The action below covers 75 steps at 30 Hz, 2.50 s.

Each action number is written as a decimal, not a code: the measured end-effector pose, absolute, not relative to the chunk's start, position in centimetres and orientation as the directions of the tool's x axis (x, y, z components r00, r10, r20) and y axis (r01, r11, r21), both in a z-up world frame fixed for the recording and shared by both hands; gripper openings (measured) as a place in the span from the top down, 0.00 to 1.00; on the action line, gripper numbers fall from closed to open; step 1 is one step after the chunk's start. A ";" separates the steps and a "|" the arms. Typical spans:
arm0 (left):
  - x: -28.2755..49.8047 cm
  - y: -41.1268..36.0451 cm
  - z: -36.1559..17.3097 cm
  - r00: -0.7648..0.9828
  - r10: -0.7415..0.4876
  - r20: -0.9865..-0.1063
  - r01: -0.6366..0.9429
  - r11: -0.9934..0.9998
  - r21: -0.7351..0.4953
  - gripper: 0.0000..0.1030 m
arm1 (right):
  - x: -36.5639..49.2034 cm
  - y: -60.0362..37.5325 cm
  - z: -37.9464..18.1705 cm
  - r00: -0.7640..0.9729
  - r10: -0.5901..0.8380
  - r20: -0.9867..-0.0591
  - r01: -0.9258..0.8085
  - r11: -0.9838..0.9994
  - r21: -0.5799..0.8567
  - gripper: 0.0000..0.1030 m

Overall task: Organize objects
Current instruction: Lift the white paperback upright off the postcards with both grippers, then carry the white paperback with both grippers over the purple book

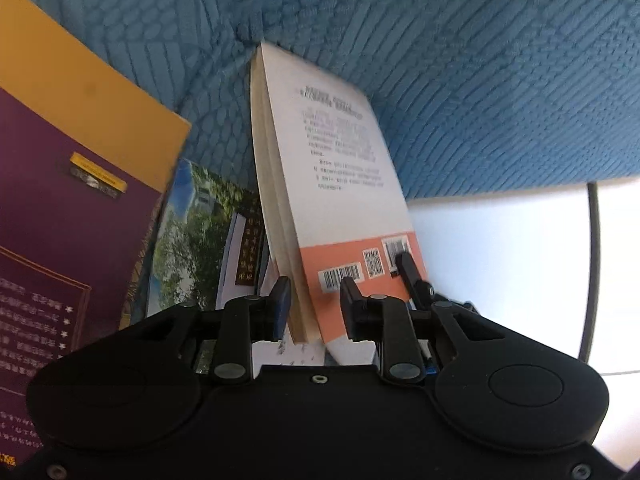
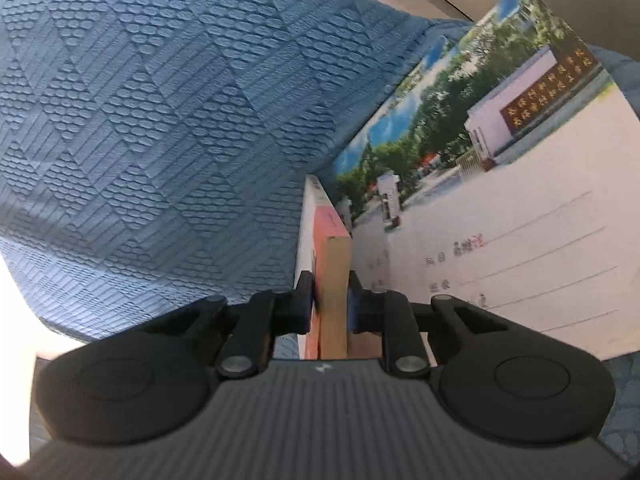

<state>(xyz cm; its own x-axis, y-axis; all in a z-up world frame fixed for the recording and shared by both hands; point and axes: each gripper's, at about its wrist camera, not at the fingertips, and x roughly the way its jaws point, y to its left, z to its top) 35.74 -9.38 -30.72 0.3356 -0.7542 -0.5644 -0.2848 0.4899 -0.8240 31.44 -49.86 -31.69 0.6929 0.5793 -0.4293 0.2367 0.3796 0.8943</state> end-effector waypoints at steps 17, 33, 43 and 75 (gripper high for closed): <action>34.3 -7.4 -31.7 0.399 -0.790 -0.466 -0.380 0.319 -0.868 0.47 | 28.0 -46.4 -29.5 0.751 0.537 -0.385 0.279 0.270 0.922 0.82; 34.0 -6.9 -30.2 0.443 -0.787 -0.430 -0.385 0.266 -0.884 0.86 | 28.3 -46.1 -31.1 0.720 0.558 -0.412 0.363 0.204 0.909 0.71; 34.1 -5.6 -29.3 0.445 -0.787 -0.427 -0.357 0.281 -0.891 0.86 | 29.6 -46.3 -32.4 0.702 0.586 -0.406 0.380 0.173 0.908 0.73; 25.9 1.9 -13.1 0.436 -0.846 -0.308 -0.110 0.289 -0.951 0.81 | 22.0 -40.3 -13.1 0.711 0.590 -0.384 0.104 0.451 0.886 0.76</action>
